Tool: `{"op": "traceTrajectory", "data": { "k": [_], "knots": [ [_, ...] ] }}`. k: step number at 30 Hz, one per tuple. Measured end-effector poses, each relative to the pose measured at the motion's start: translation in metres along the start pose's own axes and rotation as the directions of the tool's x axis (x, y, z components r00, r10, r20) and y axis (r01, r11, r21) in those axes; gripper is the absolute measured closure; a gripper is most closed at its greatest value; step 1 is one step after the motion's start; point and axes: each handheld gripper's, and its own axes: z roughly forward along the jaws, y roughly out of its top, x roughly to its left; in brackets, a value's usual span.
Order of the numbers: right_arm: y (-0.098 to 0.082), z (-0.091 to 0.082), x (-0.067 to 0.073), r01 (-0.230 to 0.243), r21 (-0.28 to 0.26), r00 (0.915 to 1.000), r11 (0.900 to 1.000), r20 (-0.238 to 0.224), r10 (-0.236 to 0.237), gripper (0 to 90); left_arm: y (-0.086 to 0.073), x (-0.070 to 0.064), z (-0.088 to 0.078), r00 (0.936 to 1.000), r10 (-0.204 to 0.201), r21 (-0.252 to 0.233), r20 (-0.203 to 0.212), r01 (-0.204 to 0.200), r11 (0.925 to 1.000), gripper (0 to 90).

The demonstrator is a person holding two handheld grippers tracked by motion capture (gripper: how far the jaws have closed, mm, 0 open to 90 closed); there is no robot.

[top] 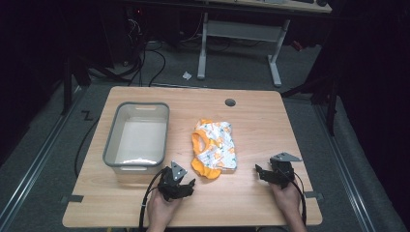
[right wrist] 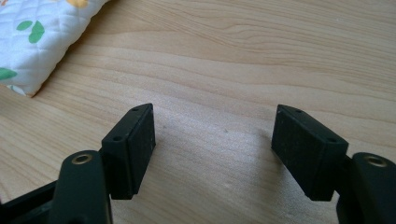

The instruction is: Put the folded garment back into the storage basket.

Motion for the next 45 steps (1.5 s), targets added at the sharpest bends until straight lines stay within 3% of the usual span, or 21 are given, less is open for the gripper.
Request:
{"op": "traceTrajectory", "data": {
  "k": [29, 35, 42, 45],
  "knots": [
    [0.000, 0.000, 0.000, 0.001, 0.000, 1.0000, 1.000, -0.002, -0.001, 30.3, 0.003, -0.001, 0.003, 0.9993, -0.027, 0.001, -0.026, 0.027, 0.9996, 30.8],
    [0.000, 0.000, 0.000, 0.002, -0.001, 1.0000, 1.000, -0.002, -0.002, 30.3, 0.003, 0.000, 0.002, 0.9992, -0.041, -0.005, -0.004, 0.041, 0.9992, 29.3],
    [0.000, 0.000, 0.000, 0.002, 0.001, 1.0000, 1.000, -0.002, -0.002, 30.1, 0.008, 0.000, -0.006, 0.9984, -0.047, -0.062, 0.032, 0.049, 0.9969, 29.3],
    [0.000, 0.000, 0.001, 0.003, 0.000, 1.0000, 1.000, -0.005, -0.003, 29.9, 0.011, 0.000, -0.008, 0.9980, -0.047, -0.065, 0.042, 0.049, 0.9967, 29.3]
  ]
}}
